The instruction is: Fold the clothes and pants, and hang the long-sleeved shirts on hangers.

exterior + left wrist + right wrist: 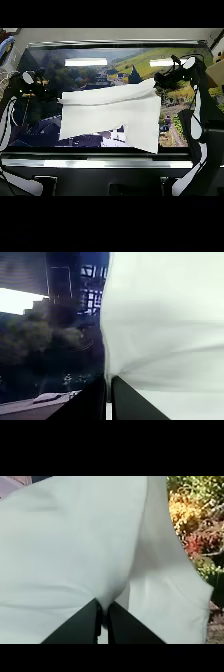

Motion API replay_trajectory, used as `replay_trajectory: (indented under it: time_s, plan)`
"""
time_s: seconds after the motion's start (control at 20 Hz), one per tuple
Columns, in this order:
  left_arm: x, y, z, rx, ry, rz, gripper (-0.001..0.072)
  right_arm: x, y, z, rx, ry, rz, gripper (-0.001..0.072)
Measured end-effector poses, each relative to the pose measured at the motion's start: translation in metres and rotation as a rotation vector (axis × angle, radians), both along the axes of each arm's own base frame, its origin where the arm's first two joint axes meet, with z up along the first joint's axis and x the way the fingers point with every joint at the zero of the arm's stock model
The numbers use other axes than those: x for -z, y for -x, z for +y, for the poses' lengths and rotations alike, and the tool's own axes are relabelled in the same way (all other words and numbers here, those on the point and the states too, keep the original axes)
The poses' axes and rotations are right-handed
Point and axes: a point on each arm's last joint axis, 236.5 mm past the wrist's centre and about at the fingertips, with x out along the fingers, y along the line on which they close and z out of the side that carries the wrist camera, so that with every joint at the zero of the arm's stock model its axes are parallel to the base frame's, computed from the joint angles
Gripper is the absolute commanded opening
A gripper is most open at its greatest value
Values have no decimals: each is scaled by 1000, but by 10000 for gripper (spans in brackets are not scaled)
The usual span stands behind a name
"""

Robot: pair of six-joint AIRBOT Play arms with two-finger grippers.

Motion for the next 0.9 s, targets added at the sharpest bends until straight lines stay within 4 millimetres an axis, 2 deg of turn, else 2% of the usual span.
replay_trajectory:
  time_s: [0.35, 0.4, 0.45, 0.5, 0.55, 0.6, 0.65, 0.75, 0.9]
  plan:
    - [23, 15, -15, -12, 13, 91, 34, 31, 10, -4, -8, 18, 85, 39]
    - [24, 16, -18, -8, 14, 94, 173, 35, 11, -5, -9, 23, 94, 105]
    - [25, 18, -21, -7, 15, 103, 325, 37, 12, -7, -11, 29, 102, 219]
    - [25, 19, -23, -9, 17, 111, 370, 38, 13, -8, -13, 34, 108, 371]
    - [24, 20, -25, -9, 18, 114, 474, 39, 16, -8, -17, 38, 117, 449]
    - [20, 22, -24, -8, 19, 119, 517, 39, 20, -8, -31, 41, 128, 486]
    - [14, 23, -22, -13, 19, 114, 523, 34, 25, -9, -63, 50, 131, 501]
    - [-5, 27, -11, -12, 18, 105, 524, 18, 30, -13, -108, 52, 109, 497]
    - [-33, 46, 14, -16, 22, 111, 523, -12, 42, -33, -136, -3, 70, 485]
